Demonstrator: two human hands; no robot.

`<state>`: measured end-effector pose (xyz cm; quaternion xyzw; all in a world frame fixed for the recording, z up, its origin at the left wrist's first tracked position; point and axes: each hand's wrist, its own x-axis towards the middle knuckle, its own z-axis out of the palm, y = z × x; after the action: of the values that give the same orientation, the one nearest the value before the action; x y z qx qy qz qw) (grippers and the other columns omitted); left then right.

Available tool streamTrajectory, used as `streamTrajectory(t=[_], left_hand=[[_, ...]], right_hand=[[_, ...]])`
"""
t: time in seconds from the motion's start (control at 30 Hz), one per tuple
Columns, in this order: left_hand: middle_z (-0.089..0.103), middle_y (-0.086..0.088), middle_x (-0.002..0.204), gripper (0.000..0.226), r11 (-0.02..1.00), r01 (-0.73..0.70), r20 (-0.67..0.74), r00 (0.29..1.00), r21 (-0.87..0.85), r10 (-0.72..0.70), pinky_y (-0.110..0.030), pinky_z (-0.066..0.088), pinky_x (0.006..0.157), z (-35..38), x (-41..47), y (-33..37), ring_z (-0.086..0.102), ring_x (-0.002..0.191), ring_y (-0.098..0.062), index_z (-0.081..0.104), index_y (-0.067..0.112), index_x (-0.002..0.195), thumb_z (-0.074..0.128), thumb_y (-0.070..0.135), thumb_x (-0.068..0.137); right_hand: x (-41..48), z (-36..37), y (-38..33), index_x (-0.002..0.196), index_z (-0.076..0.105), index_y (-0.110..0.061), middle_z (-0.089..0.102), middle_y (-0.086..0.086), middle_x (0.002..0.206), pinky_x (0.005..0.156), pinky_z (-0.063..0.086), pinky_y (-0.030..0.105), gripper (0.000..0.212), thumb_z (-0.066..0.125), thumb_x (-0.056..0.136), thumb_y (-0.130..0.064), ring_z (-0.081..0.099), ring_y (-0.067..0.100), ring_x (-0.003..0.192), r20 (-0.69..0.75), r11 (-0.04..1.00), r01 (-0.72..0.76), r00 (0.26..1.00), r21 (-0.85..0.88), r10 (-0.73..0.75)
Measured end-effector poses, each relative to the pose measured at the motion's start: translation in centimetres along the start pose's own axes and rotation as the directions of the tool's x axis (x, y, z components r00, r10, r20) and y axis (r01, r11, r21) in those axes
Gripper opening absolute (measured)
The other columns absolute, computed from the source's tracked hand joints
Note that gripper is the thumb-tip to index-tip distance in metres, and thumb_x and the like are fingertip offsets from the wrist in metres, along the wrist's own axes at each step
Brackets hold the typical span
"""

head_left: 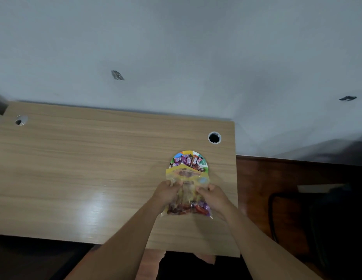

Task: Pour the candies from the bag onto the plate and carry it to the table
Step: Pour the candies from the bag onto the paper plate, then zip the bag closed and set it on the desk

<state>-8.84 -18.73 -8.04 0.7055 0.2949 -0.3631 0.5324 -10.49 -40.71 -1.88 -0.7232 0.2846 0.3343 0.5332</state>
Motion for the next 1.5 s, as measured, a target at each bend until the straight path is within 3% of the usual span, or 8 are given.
streamTrajectory(t=[0.2,0.47,0.57,0.73,0.87,1.07,1.33,1.5], left_hand=[[0.083,0.001,0.127,0.066,0.99,-0.027,0.183,0.982,-0.139,0.052,-0.043,0.064,0.093,-2.0,-7.5,5.3,0.077,0.114,-0.018,0.079,0.033,0.124,0.05,0.085,0.094],[0.087,-0.004,0.116,0.043,0.904,-0.203,0.009,0.975,-0.376,0.223,-0.033,0.06,0.078,-5.3,-10.3,6.1,0.083,0.1,-0.02,0.082,0.017,0.122,0.064,0.052,0.105],[0.084,-0.011,0.104,0.027,0.824,-0.29,-0.063,0.952,-0.486,0.298,-0.035,0.065,0.074,-7.4,-10.4,6.7,0.079,0.099,-0.032,0.08,0.008,0.116,0.068,0.03,0.107],[0.082,-0.012,0.093,0.017,0.802,-0.449,-0.075,0.886,-0.394,0.459,-0.036,0.065,0.075,-10.3,-11.8,8.8,0.082,0.084,-0.023,0.073,0.001,0.116,0.066,0.013,0.107],[0.082,-0.014,0.1,0.019,0.764,-0.615,-0.08,0.786,-0.195,0.613,-0.024,0.058,0.075,-12.3,-13.4,10.5,0.077,0.089,-0.015,0.079,-0.002,0.111,0.072,0.014,0.103],[0.079,0.001,0.092,0.009,0.617,-0.785,-0.146,0.604,0.063,0.783,-0.034,0.057,0.079,-14.6,-15.7,12.6,0.072,0.087,-0.014,0.082,0.021,0.089,0.081,0.015,0.096],[0.074,-0.015,0.093,0.013,0.536,-0.825,-0.235,0.493,0.18,0.838,-0.014,0.049,0.083,-16.0,-18.2,13.2,0.069,0.094,-0.02,0.075,0.002,0.085,0.08,0.008,0.095],[0.077,-0.023,0.098,0.009,0.581,-0.811,-0.247,0.553,0.058,0.796,-0.008,0.052,0.074,-15.8,-19.1,12.7,0.068,0.078,0.003,0.078,-0.003,0.096,0.077,0.006,0.098]], right_hand=[[-2.1,0.8,-1.1,0.106,0.079,-0.014,0.084,0.001,0.094,0.073,0.059,0.03,0.021,0.074,0.099,-0.033,0.076,0.014,0.071,-0.044,0.997,-0.004,0.999,0.073,0.007],[-4.9,1.2,-3.7,0.115,0.083,-0.013,0.086,0.006,0.109,0.068,0.066,0.028,0.03,0.076,0.1,-0.038,0.084,0.024,0.096,-0.058,0.964,0.103,0.994,0.245,-0.092],[-5.5,0.6,-4.5,0.108,0.088,-0.017,0.086,0.006,0.113,0.096,0.067,0.046,0.037,0.078,0.095,-0.05,0.081,0.028,0.113,-0.076,0.964,0.172,0.984,0.204,-0.16],[-6.3,0.1,-5.6,0.111,0.087,-0.029,0.082,0.012,0.122,0.112,0.054,0.055,0.052,0.076,0.086,-0.073,0.078,0.025,0.117,-0.033,0.97,0.238,0.971,0.046,-0.237],[-8.2,-0.4,-8.4,0.117,0.083,-0.027,0.085,0.003,0.117,0.095,0.059,0.033,0.025,0.083,0.094,-0.038,0.078,0.021,0.115,-0.051,0.943,0.334,0.942,0.012,-0.333],[-9.7,-0.5,-13.2,0.157,0.047,-0.033,0.054,-0.015,0.152,0.119,0.045,0.039,0.1,0.094,0.072,-0.06,0.05,0.005,0.142,-0.024,0.854,0.457,0.879,-0.25,-0.477],[-12.8,3.7,-20.5,0.137,0.067,-0.039,0.063,-0.018,0.135,0.115,0.043,0.035,0.054,0.079,0.089,-0.06,0.053,0.007,0.132,0.2,0.293,0.742,0.496,-0.603,-0.845],[-13.0,5.3,-22.2,0.103,0.078,-0.028,0.079,-0.01,0.094,0.086,0.06,0.046,0.026,0.076,0.093,-0.052,0.073,0.012,0.089,0.25,0.321,0.783,0.508,-0.532,-0.825]])
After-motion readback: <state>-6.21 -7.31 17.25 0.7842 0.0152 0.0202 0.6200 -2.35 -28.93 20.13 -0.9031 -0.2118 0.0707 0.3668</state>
